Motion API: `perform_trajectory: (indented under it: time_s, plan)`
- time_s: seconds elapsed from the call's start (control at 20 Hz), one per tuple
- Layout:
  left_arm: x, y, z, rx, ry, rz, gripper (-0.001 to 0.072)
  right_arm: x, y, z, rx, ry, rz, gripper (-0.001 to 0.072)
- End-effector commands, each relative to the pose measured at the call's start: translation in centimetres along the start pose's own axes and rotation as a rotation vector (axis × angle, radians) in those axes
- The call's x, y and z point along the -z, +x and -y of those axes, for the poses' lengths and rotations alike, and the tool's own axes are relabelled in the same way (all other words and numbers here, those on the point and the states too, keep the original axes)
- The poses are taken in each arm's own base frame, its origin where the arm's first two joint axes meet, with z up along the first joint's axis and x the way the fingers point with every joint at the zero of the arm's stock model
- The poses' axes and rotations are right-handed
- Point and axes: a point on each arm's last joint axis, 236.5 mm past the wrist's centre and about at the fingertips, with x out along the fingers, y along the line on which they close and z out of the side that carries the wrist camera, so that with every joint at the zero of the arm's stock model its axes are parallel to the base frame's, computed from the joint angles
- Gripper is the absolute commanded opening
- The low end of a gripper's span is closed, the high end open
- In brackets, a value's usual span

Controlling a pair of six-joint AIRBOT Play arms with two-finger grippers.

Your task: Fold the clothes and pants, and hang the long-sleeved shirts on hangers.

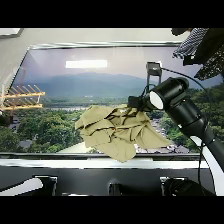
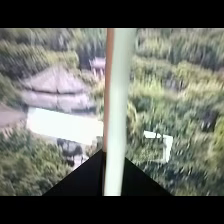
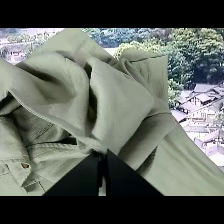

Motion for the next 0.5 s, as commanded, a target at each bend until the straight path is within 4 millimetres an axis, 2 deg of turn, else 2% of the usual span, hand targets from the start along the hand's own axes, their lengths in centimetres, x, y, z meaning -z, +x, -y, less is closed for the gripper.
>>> perform_trajectory:
  time_s: [0.0,0.15,0.25,0.35,0.45]
  plan:
    - [-5.0,-4.1,0.1,-0.001,-0.051,0.167,0.0033,-0.1,0.0,0.2,0.008,-0.002,0.005,0.0041]
    - [-7.5,-7.2,0.9,-0.011,-0.044,0.254,0.0033,-0.3,0.0,0.5,0.020,-0.006,0.014,0.0041]
    - [-9.0,-8.9,2.6,0.002,-0.048,0.298,0.0032,-0.4,0.0,0.5,0.024,-0.006,0.017,0.0041]
    - [-10.7,-10.7,5.8,0.039,-0.024,0.347,0.0032,-0.4,0.0,0.5,0.024,-0.006,0.017,0.0041]
    - [-11.9,-12.4,10.7,0.107,0.082,0.376,0.0031,-0.4,0.0,0.6,0.027,-0.007,0.018,0.0041]
